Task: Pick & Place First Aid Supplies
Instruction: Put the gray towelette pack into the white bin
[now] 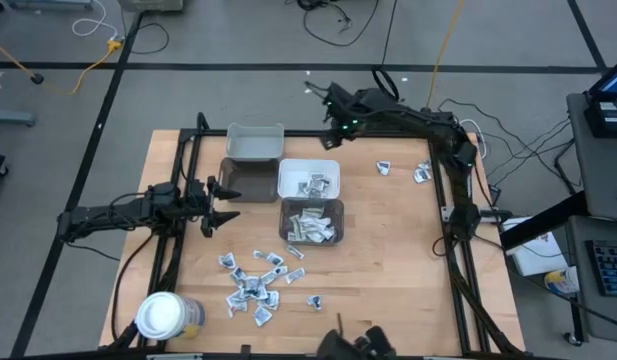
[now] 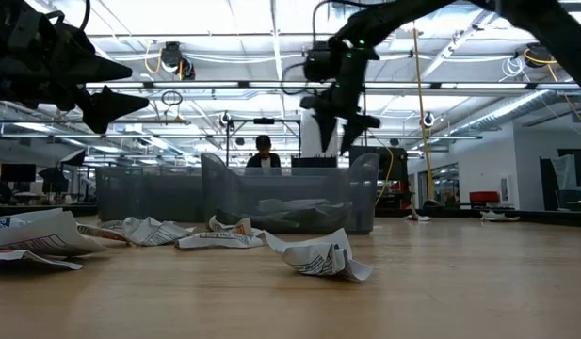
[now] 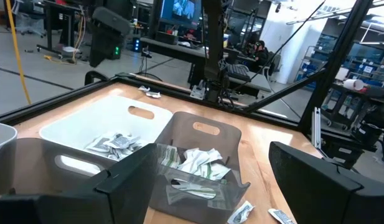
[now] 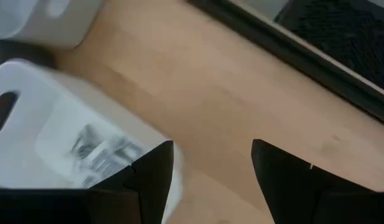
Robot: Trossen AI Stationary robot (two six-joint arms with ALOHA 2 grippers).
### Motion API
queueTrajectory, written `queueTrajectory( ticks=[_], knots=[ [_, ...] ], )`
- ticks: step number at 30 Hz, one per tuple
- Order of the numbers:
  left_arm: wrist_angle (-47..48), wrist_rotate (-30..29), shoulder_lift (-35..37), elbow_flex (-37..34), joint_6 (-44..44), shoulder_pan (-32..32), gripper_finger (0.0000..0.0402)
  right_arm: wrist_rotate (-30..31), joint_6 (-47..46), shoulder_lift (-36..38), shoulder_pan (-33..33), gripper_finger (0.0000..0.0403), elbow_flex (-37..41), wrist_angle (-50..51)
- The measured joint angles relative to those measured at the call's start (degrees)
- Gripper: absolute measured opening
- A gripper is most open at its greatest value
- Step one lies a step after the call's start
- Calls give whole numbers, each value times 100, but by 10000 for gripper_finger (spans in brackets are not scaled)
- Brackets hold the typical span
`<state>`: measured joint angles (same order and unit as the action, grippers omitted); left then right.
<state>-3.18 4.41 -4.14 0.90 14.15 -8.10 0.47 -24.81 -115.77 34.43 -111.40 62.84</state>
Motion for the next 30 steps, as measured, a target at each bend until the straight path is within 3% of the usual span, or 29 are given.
queueTrajectory(
  ticks=[14, 21, 30],
  knots=[
    [0, -1, 2, -1, 0, 0, 310, 286, -597, 2075, 869, 210, 3398, -1200],
    [0, -1, 0, 1, 0, -2, 310, 422, -611, 2553, 1105, 210, 4014, -1391],
    [0, -1, 0, 0, 0, -2, 310, 399, -609, 2553, 923, 210, 4867, -2213]
  ],
)
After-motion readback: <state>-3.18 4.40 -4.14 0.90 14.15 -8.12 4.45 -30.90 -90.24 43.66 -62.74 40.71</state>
